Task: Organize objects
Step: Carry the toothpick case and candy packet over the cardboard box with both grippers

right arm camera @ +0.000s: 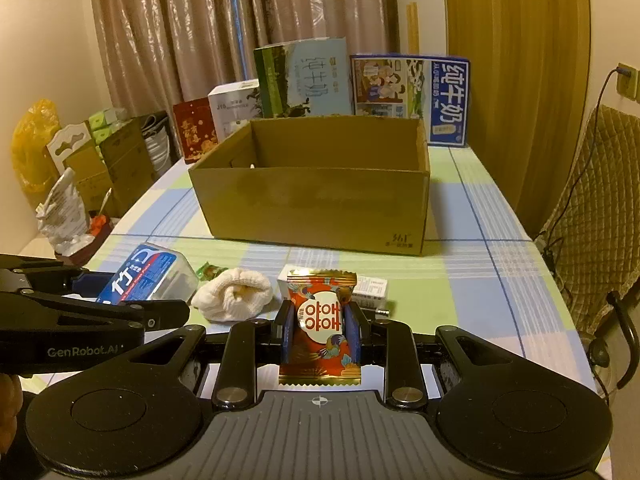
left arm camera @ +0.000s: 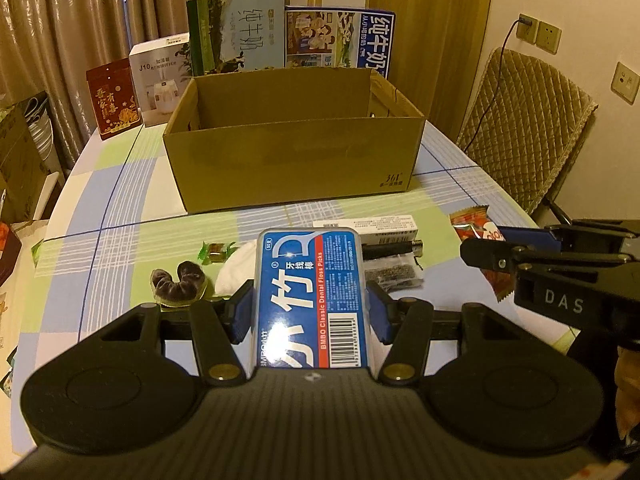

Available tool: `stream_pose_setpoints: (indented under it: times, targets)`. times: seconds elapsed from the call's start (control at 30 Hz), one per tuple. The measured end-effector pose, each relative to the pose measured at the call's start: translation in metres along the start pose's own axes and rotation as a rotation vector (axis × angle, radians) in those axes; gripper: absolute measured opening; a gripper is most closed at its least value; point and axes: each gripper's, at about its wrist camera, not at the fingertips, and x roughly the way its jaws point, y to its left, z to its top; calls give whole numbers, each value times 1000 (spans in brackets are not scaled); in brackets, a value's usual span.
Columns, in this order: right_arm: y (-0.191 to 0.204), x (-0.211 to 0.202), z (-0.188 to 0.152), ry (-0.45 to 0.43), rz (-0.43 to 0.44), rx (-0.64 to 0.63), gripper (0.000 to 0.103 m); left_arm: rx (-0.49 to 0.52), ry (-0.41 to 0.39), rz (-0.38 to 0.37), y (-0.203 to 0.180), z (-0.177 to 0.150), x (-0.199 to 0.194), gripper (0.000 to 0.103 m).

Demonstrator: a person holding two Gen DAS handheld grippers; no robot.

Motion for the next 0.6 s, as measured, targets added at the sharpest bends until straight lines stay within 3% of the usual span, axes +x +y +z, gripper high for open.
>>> stream_pose_setpoints:
  times: [0.6]
  targets:
    - [-16, 25, 36, 9, 11, 5, 24, -9, 0, -5, 10, 30, 21, 52]
